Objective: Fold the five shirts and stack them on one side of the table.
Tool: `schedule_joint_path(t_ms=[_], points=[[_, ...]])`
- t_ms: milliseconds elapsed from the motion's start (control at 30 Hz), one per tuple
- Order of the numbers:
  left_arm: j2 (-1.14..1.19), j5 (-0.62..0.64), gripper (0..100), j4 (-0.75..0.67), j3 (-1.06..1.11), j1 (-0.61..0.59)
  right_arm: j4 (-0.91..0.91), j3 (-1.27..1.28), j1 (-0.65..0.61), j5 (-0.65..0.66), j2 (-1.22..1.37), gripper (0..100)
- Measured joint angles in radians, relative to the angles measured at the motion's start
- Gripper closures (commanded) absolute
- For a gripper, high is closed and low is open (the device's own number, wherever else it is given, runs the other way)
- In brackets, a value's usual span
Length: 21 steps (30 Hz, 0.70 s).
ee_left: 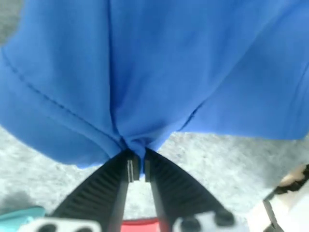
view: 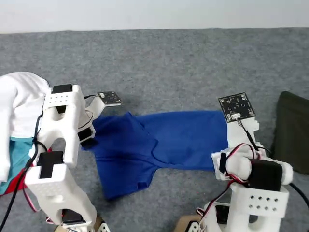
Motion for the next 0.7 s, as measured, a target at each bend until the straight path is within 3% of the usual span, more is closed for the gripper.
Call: schedule_joint_path(t_ms=[300,700], points=[[0.129,-0.009,99,-0.031,-0.008,0.002,0.000,0.000,0.000,0.000,0.000,72.1],[0.133,-0.029,88,-0.003,-0.060,-0.002,0.000,0.000,0.000,0.000,-0.002,72.1]])
